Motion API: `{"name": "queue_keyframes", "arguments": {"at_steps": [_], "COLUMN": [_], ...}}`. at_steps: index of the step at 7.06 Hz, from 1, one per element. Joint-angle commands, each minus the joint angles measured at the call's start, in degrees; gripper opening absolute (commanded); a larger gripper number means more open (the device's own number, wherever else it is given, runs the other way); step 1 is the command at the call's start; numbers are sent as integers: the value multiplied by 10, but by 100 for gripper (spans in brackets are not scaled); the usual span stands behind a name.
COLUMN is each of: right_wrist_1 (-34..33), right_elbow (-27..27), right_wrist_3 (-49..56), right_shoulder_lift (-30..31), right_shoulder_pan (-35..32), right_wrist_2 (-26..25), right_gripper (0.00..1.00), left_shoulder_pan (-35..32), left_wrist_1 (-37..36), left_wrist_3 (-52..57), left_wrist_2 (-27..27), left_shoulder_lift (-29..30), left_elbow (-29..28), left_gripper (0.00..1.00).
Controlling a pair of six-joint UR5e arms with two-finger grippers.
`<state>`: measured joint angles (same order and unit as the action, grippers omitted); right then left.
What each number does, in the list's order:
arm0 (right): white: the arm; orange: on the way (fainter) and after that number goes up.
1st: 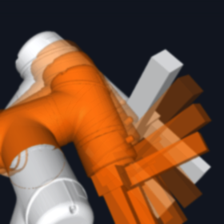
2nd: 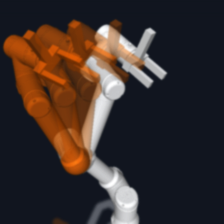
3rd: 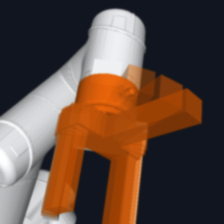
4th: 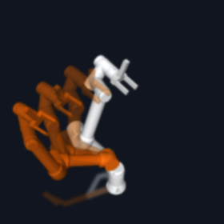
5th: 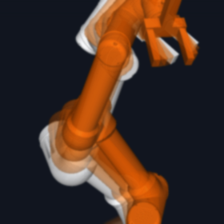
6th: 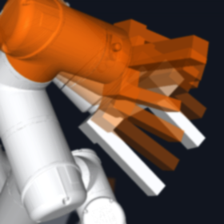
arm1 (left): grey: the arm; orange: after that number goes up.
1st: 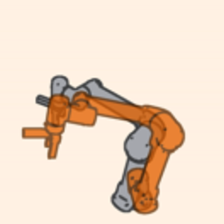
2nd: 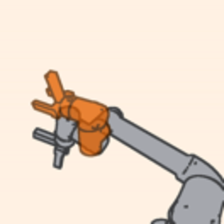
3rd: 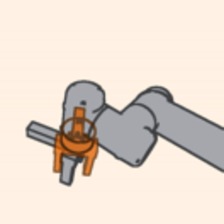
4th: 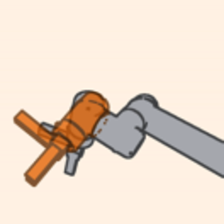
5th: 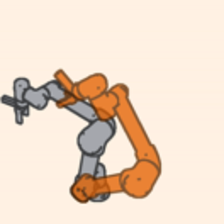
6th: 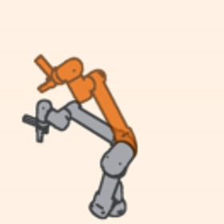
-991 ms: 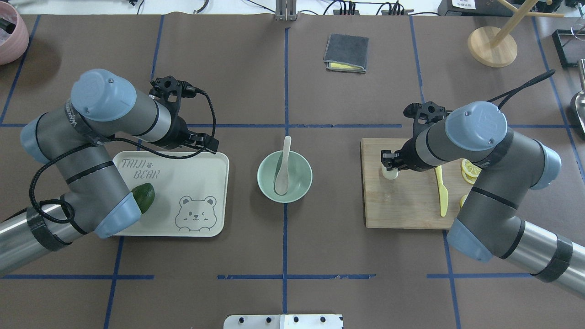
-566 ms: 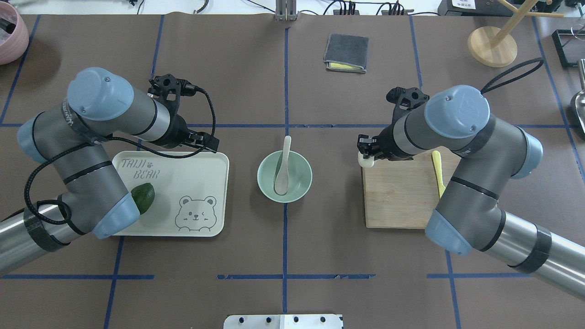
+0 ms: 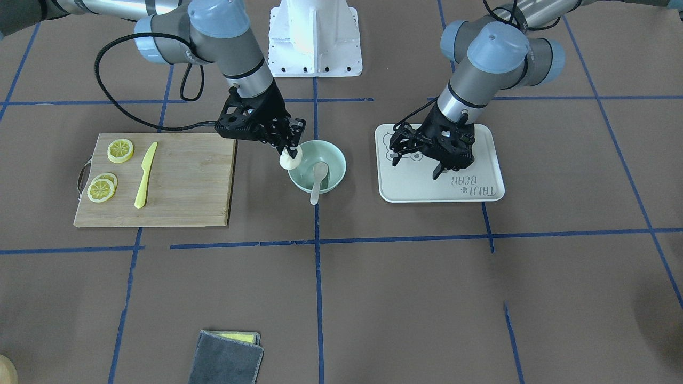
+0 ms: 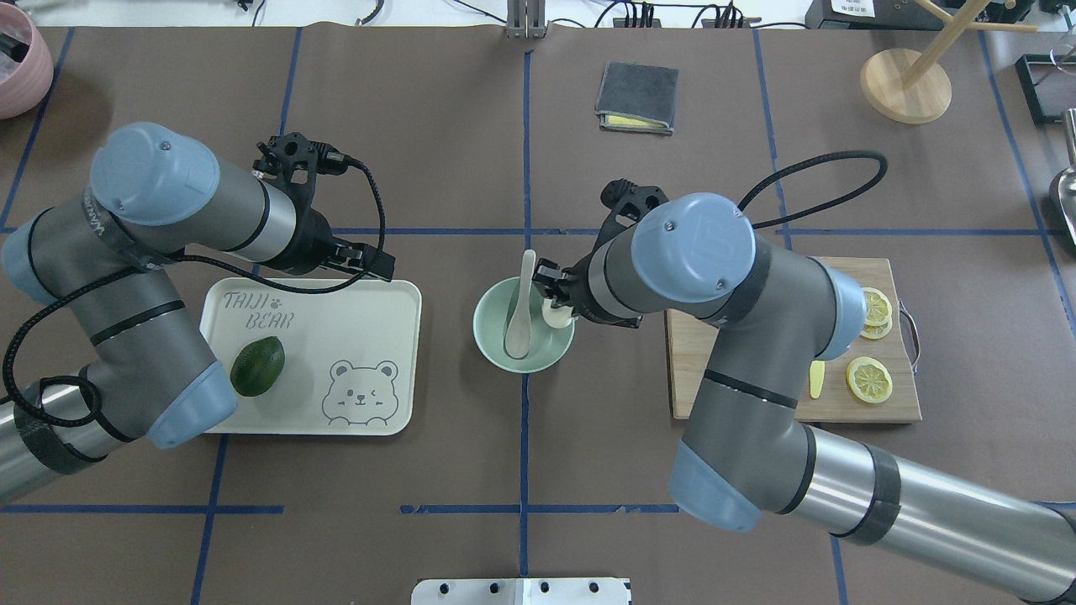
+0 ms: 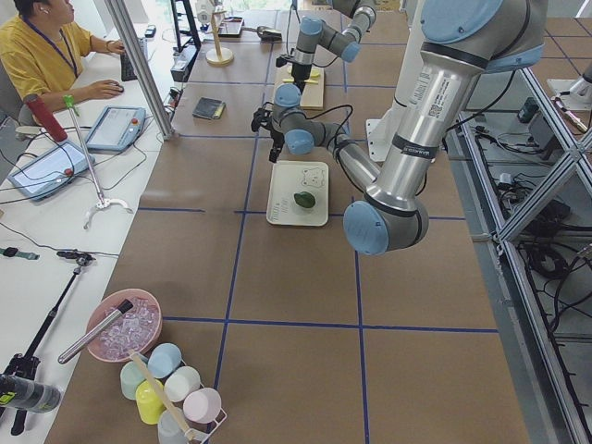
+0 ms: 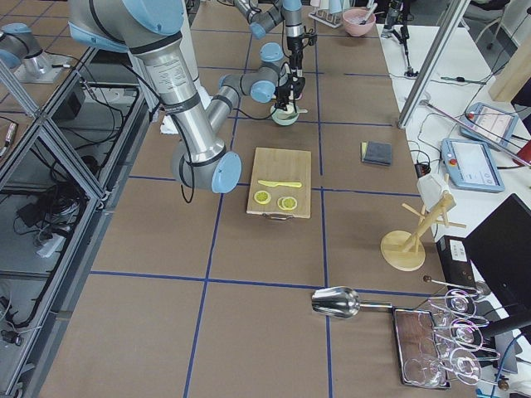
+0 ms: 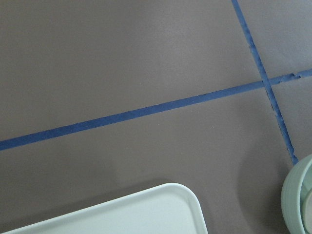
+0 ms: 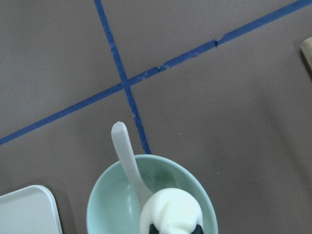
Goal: Put spoon and bun in bowl
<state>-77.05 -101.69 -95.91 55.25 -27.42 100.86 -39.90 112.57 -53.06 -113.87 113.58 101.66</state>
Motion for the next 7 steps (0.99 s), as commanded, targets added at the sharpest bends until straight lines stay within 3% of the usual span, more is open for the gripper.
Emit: {"name": "queue_keyframes", "arguments": {"at_steps": [1,3,5,7], "right_wrist_1": [-1,1,2,-1], "right_elbow": [31,38,40,10], "right_wrist_3": [-14,-14,-13,-11], "right_shoulder_lift": [-26,-30,-30,-19], "right_shoulder_pan": [18,18,18,5], "right_wrist_2": [-19,-20,-20,-14], "right_gripper": [43,57,94,100], "left_shoulder_pan": [0,1,2,-4], "left_wrist_1": [0,0,0,1], "left_wrist_3": [0,1,1,9], "left_wrist_2": [0,1,0,0], "left_shoulder_lift": [-1,-2,-2,-8], "left_elbow": [2,-1,-2,3], "left_gripper": [99,99,99,99]}}
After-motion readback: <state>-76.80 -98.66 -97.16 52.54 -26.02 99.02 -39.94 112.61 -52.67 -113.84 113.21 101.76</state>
